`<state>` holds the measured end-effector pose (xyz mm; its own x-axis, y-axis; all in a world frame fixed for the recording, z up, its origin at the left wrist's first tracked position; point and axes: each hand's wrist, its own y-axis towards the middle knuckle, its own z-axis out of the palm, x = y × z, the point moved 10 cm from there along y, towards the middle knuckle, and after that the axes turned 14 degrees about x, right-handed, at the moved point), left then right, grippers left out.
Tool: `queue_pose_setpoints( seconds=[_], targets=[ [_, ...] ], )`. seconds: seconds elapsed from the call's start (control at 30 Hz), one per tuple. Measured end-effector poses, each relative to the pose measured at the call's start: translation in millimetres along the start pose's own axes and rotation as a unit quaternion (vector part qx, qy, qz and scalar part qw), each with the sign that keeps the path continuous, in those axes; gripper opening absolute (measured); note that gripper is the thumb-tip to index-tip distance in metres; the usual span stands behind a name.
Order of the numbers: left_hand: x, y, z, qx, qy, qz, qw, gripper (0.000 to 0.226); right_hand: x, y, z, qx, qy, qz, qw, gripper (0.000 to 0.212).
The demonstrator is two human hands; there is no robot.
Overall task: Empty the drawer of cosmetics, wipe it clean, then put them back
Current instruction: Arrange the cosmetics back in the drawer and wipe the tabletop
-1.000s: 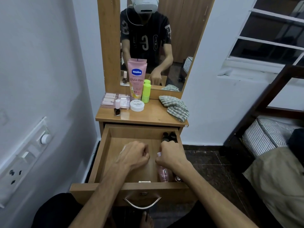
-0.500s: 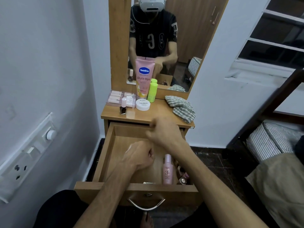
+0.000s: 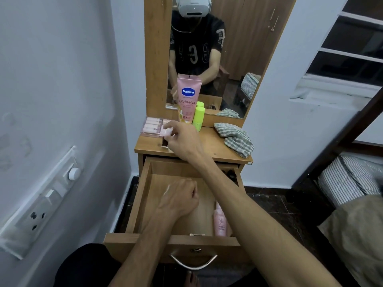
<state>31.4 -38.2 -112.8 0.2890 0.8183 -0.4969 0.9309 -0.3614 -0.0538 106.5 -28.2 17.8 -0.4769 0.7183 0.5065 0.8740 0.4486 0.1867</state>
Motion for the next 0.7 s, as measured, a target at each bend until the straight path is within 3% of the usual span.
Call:
queue_pose_setpoints(
  seconds=[0.17, 0.3, 0.47, 0.7],
  targets=[
    [1, 2, -1, 0.011, 0.036, -0.022, 0.999, 0.014, -33, -47, -36, 0.000, 0.024, 0.019, 1.000, 0.025],
    [-3, 3, 0, 0.011, 0.066, -0.021, 0.998, 0.012, -76, -94, -47, 0.037, 0.004, 0.055, 0.998, 0.006],
    [-2, 0, 1, 0.005, 0.069, -0.025, 0.997, 0.025, -113, -120, -22, 0.136, -0.064, 0.092, 0.984, 0.010],
    [-1, -1, 0, -0.008, 0.063, -0.021, 0.998, 0.027, -136, -122, -7, 0.169, -0.164, 0.124, 0.964, 0.014]
  ],
)
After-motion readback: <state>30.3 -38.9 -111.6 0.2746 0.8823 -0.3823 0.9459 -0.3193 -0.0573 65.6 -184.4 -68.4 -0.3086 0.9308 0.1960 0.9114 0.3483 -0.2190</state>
